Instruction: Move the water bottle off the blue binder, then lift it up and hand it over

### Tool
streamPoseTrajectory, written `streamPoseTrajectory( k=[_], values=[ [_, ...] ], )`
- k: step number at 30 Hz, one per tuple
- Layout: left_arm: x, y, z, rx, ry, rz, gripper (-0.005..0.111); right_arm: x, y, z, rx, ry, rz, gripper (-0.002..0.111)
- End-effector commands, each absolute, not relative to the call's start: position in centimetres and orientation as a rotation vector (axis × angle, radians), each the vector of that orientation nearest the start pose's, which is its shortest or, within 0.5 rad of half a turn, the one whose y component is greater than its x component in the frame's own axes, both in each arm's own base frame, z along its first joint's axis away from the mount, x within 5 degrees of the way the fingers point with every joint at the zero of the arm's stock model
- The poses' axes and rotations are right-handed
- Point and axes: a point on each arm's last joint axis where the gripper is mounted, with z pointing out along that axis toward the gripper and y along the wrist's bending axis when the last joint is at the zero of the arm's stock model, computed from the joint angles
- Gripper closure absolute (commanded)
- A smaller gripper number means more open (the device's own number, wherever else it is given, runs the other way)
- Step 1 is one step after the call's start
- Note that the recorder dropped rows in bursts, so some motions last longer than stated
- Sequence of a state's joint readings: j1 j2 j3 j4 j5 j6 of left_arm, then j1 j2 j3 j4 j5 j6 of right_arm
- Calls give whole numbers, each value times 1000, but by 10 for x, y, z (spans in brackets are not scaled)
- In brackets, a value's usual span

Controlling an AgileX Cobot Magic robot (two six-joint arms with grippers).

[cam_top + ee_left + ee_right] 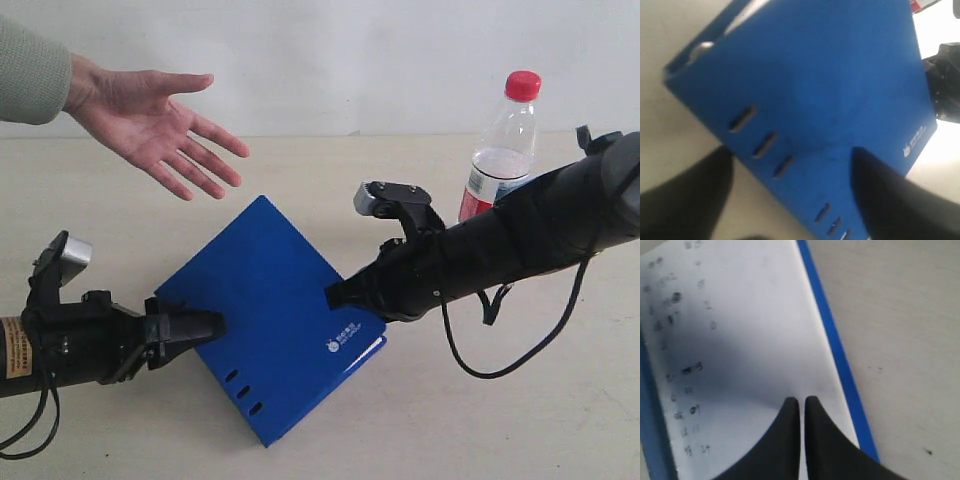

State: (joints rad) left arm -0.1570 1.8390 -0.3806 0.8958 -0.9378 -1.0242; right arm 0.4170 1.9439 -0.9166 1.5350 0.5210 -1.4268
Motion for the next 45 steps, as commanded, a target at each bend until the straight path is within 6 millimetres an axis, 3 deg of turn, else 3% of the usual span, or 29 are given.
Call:
streamPoseTrajectory(
  k=[1,6,10,14,19,26,31,39,45],
  values=[
    [225,-99,108,192,2163,-1133,33,295,190,122,-668,2463,1009,108],
    [226,-100,111,223,2110,-1139,34,288,196,127,-712,2432,1159,108],
    [224,-103,114,261,2077,-1179,34,280,206,144,-780,2257,1431,108],
    [223,-102,113,267,2093,-1165,34,279,206,144,-792,2252,1430,107],
    [223,-103,113,274,2087,-1167,34,279,207,143,-776,2267,1426,77],
    [223,-104,114,285,2080,-1178,34,270,223,146,-856,2265,1451,73],
    [222,-101,107,283,2151,-1115,34,282,220,160,-855,2297,1447,52],
    [222,-101,107,283,2159,-1107,34,292,220,203,-954,2287,1417,50],
    [222,-100,106,283,2170,-1097,34,299,217,201,-915,2405,1278,50]
  ],
)
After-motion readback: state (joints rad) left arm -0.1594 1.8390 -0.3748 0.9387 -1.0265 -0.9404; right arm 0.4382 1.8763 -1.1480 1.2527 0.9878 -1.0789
